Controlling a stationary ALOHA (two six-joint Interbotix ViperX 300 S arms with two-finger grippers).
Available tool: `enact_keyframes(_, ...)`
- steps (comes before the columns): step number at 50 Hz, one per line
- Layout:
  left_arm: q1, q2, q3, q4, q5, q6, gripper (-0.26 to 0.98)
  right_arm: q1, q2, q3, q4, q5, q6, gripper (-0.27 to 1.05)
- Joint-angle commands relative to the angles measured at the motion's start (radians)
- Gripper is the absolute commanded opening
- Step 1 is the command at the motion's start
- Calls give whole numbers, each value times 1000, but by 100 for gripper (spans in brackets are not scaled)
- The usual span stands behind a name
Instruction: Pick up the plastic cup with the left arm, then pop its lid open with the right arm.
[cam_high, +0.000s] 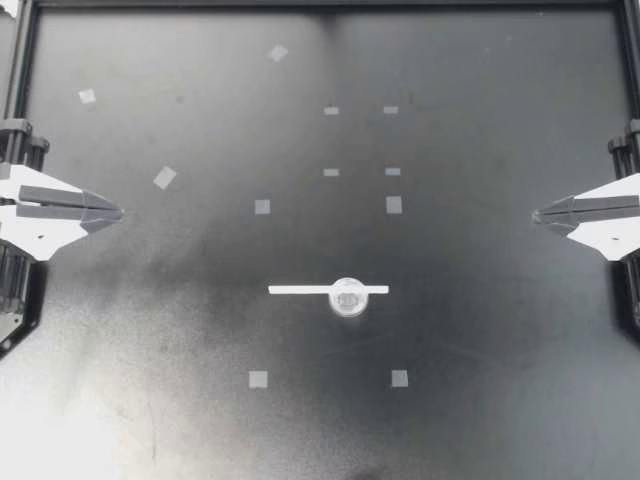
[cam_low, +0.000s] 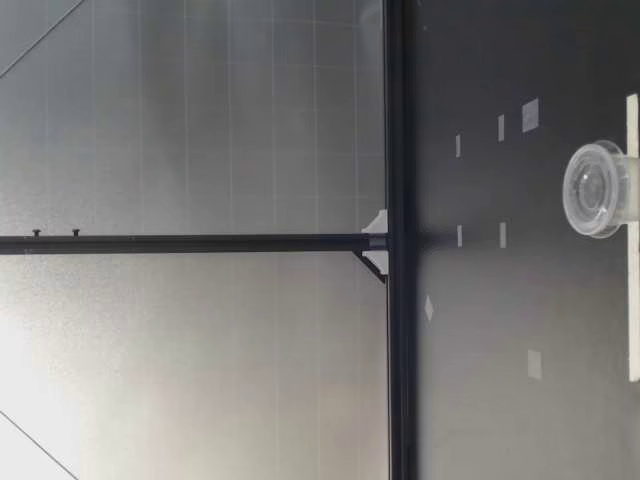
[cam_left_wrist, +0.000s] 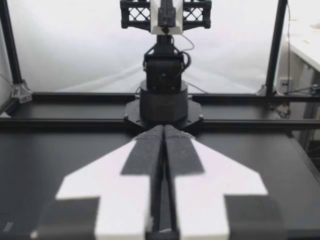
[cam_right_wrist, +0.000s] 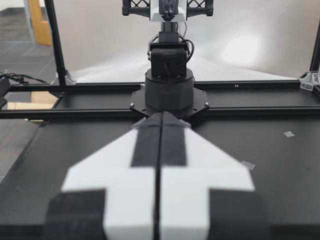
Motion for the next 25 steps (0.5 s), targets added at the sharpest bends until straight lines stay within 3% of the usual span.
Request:
enact_keyframes(1, -15, -5, -5, 0, -17, 6, 2, -6, 5, -9, 2, -3, 2, 10)
enact_keyframes(7, -15, 3, 6, -2, -18, -15, -8, -6, 2, -2, 2, -2, 3, -9)
enact_keyframes(16, -15, 98, 37, -25, -20, -63, -8, -6, 66, 17, 34, -5, 84, -10)
enact_keyframes(25, -15, 272, -104, -18, -11, -75, -8, -5, 233, -71, 55, 38, 261, -10)
